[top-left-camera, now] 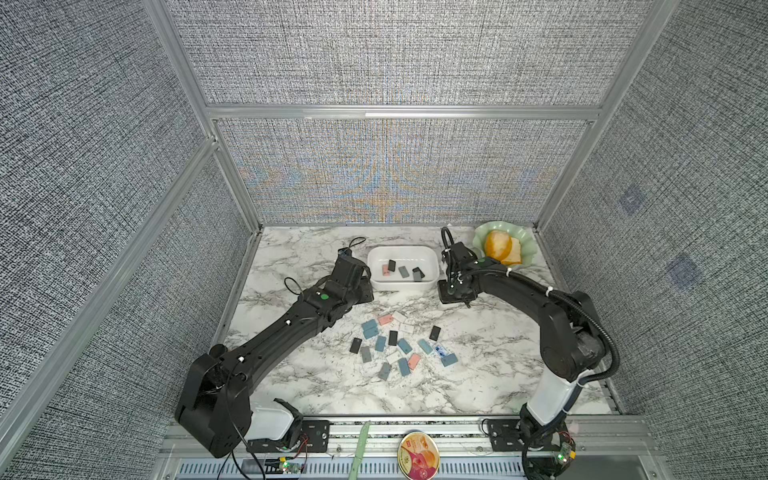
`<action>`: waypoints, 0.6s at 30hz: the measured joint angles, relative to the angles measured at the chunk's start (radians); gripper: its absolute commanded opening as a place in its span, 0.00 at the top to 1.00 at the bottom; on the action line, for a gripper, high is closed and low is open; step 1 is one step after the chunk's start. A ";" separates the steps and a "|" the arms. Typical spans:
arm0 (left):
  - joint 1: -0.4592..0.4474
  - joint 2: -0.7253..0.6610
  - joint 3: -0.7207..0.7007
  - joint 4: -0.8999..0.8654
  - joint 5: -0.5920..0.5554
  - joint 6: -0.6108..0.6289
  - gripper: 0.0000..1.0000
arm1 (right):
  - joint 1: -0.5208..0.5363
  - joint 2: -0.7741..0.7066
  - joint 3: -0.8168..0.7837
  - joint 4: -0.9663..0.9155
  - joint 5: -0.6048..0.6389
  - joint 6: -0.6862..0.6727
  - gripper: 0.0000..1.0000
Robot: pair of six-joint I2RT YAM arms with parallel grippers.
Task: Put the eraser in the storage box
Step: Pick up the eraser from the center of the board.
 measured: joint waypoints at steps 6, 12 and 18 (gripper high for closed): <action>0.000 -0.005 0.000 0.000 0.000 0.000 0.60 | 0.000 0.039 0.010 0.053 0.019 0.081 0.56; 0.000 -0.008 0.000 -0.001 0.000 0.008 0.60 | 0.000 0.047 0.000 0.097 0.051 0.156 0.53; 0.000 -0.016 -0.008 0.000 -0.001 0.011 0.59 | -0.002 0.047 -0.030 0.138 0.060 0.213 0.53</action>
